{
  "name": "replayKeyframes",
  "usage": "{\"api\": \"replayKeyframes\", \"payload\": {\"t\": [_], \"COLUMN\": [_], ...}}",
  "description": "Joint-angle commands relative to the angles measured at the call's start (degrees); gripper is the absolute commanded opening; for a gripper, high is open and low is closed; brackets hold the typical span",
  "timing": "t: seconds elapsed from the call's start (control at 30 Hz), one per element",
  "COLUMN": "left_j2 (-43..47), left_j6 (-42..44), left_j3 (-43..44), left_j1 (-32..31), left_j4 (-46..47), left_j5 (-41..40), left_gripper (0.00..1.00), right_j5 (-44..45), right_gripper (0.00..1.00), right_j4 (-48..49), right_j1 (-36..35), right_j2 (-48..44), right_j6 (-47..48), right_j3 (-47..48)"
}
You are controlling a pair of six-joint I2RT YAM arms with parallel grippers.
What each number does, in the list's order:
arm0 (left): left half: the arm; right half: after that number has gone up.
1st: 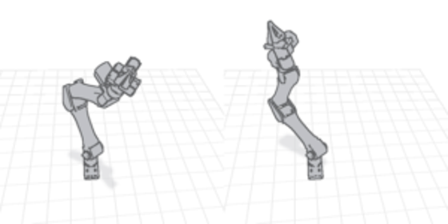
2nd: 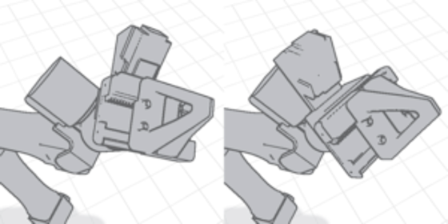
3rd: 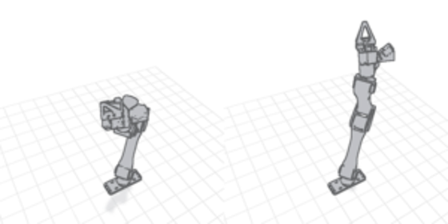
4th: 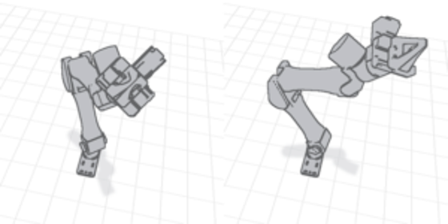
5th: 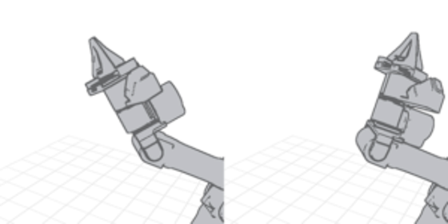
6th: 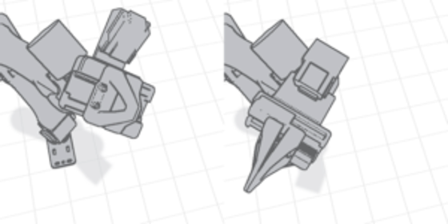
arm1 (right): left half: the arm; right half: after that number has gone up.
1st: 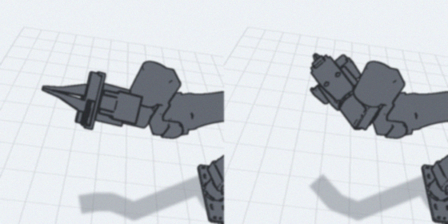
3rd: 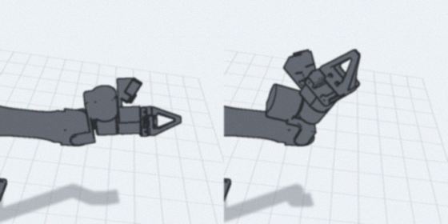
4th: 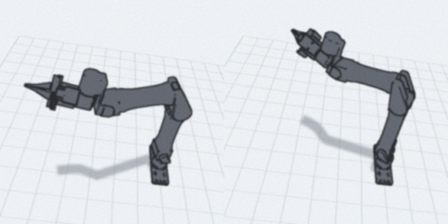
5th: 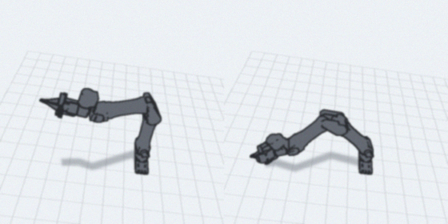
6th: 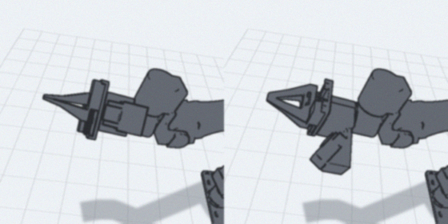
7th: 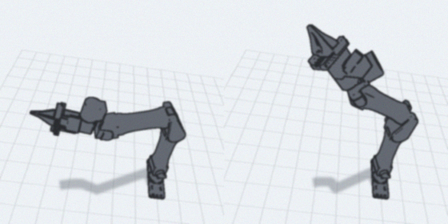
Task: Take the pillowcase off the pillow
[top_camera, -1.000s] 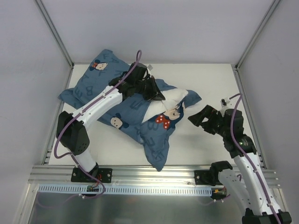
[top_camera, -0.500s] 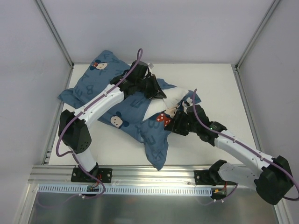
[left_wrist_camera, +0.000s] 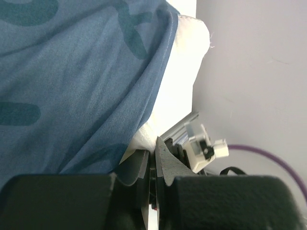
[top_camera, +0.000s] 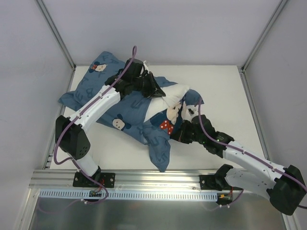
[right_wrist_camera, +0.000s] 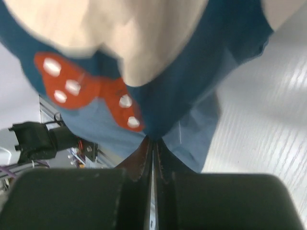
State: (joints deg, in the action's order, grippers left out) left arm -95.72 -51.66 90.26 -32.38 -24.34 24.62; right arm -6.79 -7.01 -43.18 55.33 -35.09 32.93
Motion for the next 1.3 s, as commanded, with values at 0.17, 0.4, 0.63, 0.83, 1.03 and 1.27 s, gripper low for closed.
{"api": "replayKeyframes", "payload": {"t": [0.17,0.4,0.63,0.83,1.03,1.27], "left_j2": [4.93,5.81,2.13,1.41,3.00,-3.85], "left_j6": [-1.87,-4.15,-6.17,-6.70,-4.16,2.69], "left_j3": [4.84,7.21,15.81,14.09,6.25,10.98], "left_j1": [8.12,14.96,21.38,21.14,13.85,6.46], "left_j4": [4.21,4.74,4.74,4.91,5.18,2.21], "left_j5": [4.03,6.57,9.82,12.64,10.72,18.52], "left_gripper": [0.00,0.00,0.00,0.00,0.00,0.86], "right_j5": [6.43,13.72,18.47,23.48,31.39,12.11], "right_gripper": [0.01,0.01,0.01,0.01,0.87,0.96], "right_j4": [-9.33,-16.18,-26.56,-29.38,-31.76,-21.41], "right_j1": [-9.72,-18.59,-23.88,-21.78,-16.86,1.24], "right_j2": [-3.38,-2.42,-4.17,-6.03,-4.36,-4.00], "right_j6": [-2.69,-10.69,-18.08,-15.47,-1.25,7.49], "right_j3": [-5.40,-9.55,-10.69,-7.89,7.74,16.29]}}
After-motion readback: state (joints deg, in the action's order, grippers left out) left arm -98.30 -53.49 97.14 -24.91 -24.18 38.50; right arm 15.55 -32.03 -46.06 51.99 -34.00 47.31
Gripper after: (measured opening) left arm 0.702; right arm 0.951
